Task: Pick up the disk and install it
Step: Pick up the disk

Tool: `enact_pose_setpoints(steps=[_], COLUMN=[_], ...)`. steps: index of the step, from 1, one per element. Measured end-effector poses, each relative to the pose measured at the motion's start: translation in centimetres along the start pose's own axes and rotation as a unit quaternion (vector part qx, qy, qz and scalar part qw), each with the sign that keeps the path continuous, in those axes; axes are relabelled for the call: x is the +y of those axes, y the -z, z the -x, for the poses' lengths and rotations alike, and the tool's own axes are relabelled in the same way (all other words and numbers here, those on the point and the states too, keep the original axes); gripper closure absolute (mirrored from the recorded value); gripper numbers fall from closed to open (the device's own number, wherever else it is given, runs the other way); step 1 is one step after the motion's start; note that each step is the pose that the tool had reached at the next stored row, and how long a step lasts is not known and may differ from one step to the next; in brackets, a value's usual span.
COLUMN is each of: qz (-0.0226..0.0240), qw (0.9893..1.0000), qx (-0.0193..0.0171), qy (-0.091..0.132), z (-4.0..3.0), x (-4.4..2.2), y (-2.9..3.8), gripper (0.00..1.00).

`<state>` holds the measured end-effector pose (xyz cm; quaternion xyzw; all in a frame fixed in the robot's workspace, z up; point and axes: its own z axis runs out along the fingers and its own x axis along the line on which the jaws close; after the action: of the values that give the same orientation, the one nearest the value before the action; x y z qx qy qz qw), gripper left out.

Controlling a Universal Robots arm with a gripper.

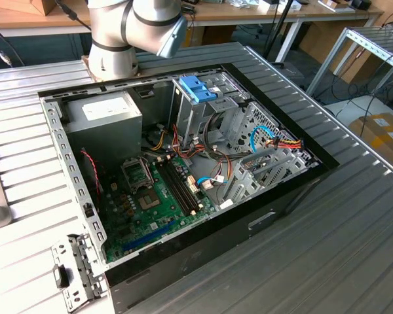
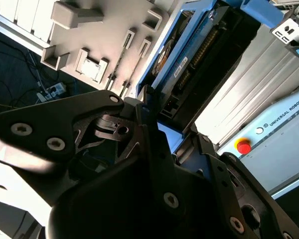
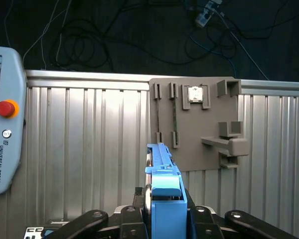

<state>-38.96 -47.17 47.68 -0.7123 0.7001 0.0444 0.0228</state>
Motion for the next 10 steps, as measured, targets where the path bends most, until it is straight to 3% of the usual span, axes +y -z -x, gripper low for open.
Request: enact_pose_setpoints(steps=[10], qz=[0.0001], qw=[1.0], qx=[0.0001], qy=[0.0], z=[-0.56], x=[-1.09], y=[0.09], gripper=[0.63])
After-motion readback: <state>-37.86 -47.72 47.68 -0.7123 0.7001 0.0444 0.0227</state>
